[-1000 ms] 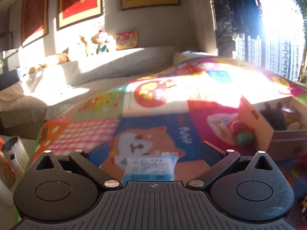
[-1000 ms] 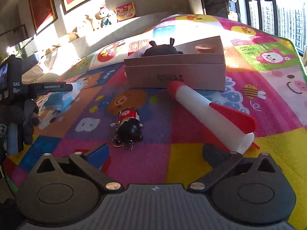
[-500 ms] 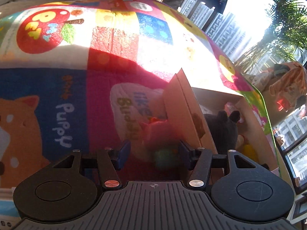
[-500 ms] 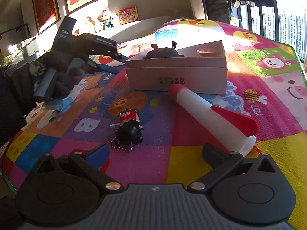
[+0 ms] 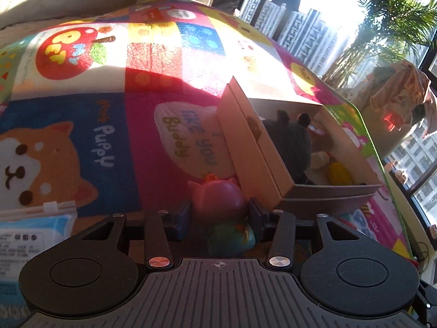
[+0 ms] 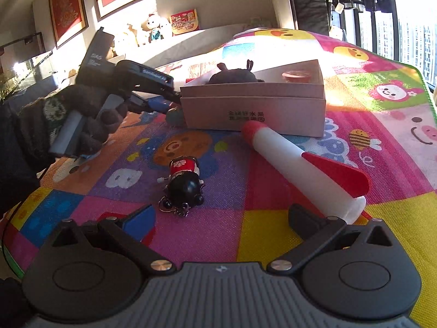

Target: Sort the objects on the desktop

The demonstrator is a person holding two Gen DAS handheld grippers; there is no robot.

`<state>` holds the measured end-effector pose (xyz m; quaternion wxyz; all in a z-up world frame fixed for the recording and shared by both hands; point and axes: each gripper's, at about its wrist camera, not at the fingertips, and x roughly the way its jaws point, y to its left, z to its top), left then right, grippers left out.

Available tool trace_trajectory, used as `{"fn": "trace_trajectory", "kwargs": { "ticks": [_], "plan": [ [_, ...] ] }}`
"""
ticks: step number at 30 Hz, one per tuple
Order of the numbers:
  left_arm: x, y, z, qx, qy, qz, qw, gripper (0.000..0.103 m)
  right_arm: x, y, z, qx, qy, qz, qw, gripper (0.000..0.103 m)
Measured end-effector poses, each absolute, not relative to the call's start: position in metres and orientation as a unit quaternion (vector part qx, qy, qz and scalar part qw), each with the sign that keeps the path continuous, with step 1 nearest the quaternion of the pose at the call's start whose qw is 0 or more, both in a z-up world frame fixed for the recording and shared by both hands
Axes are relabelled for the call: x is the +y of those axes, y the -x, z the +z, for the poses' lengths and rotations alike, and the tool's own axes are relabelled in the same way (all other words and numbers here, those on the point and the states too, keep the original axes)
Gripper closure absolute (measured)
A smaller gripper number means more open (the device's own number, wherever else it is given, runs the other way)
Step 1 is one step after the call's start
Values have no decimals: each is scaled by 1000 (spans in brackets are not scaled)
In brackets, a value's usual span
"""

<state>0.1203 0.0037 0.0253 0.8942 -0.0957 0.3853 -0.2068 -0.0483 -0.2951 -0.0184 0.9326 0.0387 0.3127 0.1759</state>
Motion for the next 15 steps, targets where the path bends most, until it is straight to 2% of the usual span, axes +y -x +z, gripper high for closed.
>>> {"fn": "trace_trajectory", "kwargs": {
  "ticks": [6,12,14,15],
  "plan": [
    [-28,-17,34,376,30,-282,882,53,-295,48,-18,314,-38,176,932,0],
    [-55,28,29,362,-72,-274,888,51,-292,47,-17,323,-26,174,930,0],
    [-55,35,28,362,-75,-268,890,47,-293,47,-17,324,-29,175,929,0],
    [-54,38,28,366,-70,-267,889,40,-293,46,-17,325,-30,176,929,0]
  ]
}}
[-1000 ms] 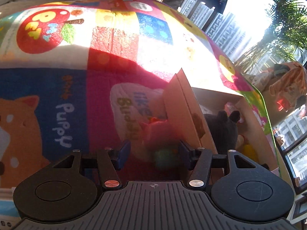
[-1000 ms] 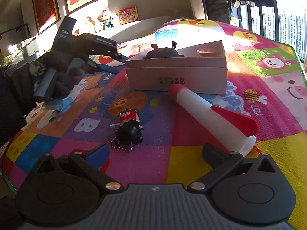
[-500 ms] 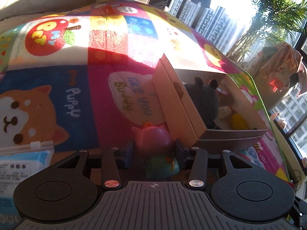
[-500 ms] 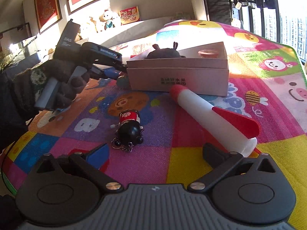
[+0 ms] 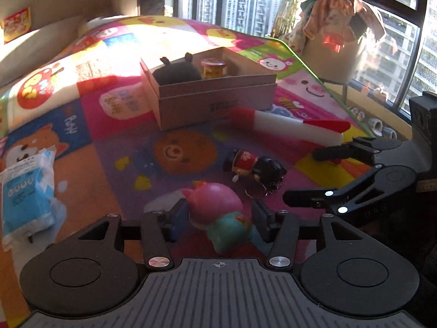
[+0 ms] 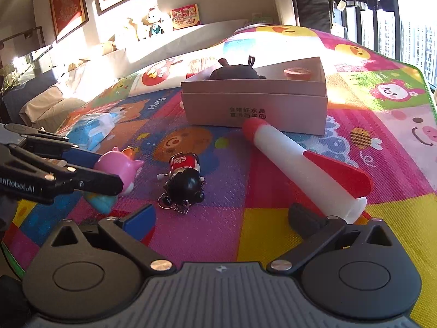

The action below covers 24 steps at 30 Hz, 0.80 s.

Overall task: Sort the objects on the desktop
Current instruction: 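Grasp the red-and-black keychain doll with the right tool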

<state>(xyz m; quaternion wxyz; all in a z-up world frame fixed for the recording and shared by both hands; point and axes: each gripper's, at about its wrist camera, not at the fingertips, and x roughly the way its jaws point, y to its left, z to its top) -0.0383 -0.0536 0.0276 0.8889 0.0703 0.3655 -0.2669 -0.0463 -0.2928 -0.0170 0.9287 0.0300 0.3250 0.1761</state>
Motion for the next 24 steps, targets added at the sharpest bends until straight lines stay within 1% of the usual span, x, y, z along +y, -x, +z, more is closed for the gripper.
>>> {"fn": "trace_trajectory", "kwargs": {
  "ticks": [1,3,6,8,10,15,18,20,24],
  "plan": [
    [-53,41,27,367,-67,-266,889,33,-293,46,-17,325,-29,176,929,0],
    [-51,50,25,366,-67,-260,891,27,-292,46,-17,326,-23,176,929,0],
    [-51,59,20,368,-76,-244,894,25,-289,47,-18,324,-11,176,929,0],
    [-51,65,17,359,-102,-221,901,23,-289,47,-18,323,-10,176,930,0],
    [-47,69,17,346,-129,-190,910,17,-289,47,-18,324,-7,176,930,0],
    [-22,71,22,329,-135,-117,927,11,-286,47,-18,325,4,171,930,0],
    [-4,67,25,332,-112,-78,933,10,-284,48,-18,326,9,168,930,0],
    [4,68,29,340,-78,-79,934,10,-283,48,-18,326,11,167,930,0],
    [5,75,36,369,32,-173,913,8,-283,47,-18,326,10,166,931,0]
  ]
}}
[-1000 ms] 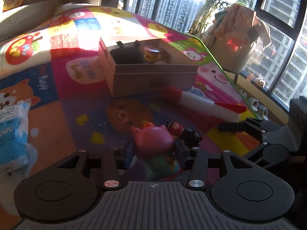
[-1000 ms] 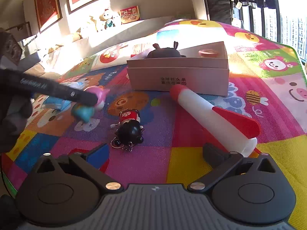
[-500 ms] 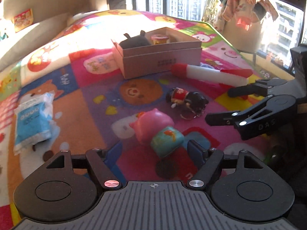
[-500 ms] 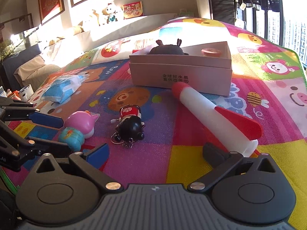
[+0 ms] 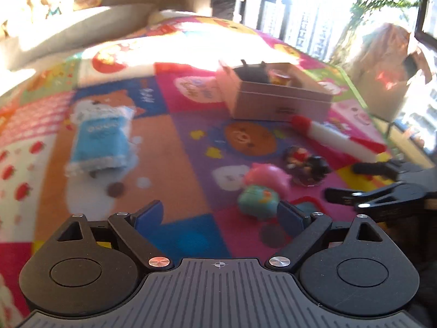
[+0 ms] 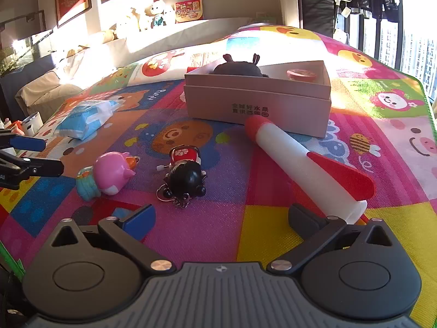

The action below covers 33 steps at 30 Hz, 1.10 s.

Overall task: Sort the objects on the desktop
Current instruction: 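Grasp the red-and-black keychain doll with the right tool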

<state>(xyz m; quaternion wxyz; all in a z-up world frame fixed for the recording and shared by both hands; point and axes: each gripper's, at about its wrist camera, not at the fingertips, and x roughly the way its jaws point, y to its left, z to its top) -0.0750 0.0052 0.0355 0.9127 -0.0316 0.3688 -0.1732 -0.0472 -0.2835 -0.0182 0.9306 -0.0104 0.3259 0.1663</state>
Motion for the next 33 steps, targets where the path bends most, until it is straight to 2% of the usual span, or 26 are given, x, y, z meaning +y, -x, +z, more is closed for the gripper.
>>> {"fn": "trace_trajectory", "kwargs": {
  "ticks": [3,7,13,19,22,25,26,29,31,33],
  "plan": [
    [-12,76,32,384,81,-238,888,7,-284,47,-18,325,9,166,931,0],
    [-36,64,25,391,60,-219,892,6,-283,48,-18,327,12,164,931,0],
    [-26,31,11,407,147,-188,882,4,-285,53,-15,341,12,169,925,0],
    [-4,40,22,366,114,-117,916,3,-273,53,-10,367,56,173,912,0],
    [4,55,31,329,78,-80,938,2,-269,53,-1,345,56,179,920,0],
    [5,65,35,311,49,-62,947,1,-263,43,4,343,50,183,920,8],
    [5,67,35,310,44,-65,947,1,-262,39,4,350,52,184,917,16],
    [2,71,34,310,32,-76,947,1,-252,32,5,343,116,113,925,26],
    [-3,73,31,311,21,-85,946,0,-248,38,7,294,179,32,939,26],
    [-8,72,29,314,15,-93,945,0,-254,46,14,269,174,28,947,23]
  ]
}}
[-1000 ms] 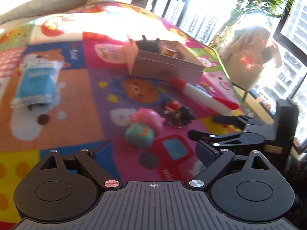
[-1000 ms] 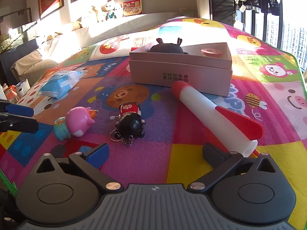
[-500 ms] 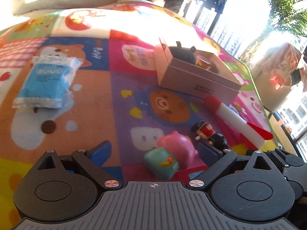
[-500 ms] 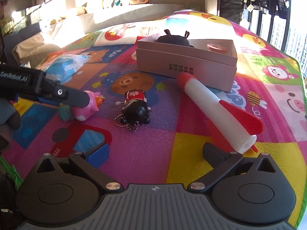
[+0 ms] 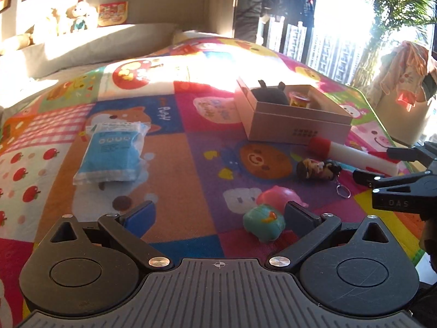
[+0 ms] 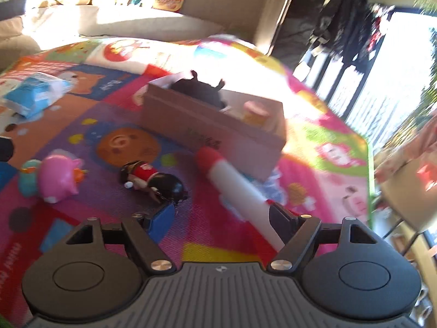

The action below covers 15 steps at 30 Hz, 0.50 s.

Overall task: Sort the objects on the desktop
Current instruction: 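Grasp the red-and-black keychain doll with the right tool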

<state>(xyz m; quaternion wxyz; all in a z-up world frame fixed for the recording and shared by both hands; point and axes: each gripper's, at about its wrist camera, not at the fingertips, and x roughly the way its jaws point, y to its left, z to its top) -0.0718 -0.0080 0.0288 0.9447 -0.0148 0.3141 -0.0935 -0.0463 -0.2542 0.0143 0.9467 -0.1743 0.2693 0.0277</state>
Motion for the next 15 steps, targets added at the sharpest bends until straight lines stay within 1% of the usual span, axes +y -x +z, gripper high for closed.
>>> {"fn": "trace_trajectory", "kwargs": {
  "ticks": [4,6,10,13,14,15],
  "plan": [
    [-16,70,23,320,12,-108,941,0,-269,52,25,298,88,115,944,12],
    [-18,71,21,323,7,-113,940,0,-270,45,24,320,56,128,937,6],
    [-19,73,17,329,8,-114,937,0,-262,15,24,370,-20,124,920,5],
    [-22,75,16,337,16,-123,933,0,-243,2,20,366,-23,120,923,6],
    [-25,77,16,338,12,-130,932,0,-236,-1,19,367,-13,118,923,8],
    [-28,79,17,337,5,-136,932,0,-230,-3,17,369,-4,116,922,18]
  ]
}}
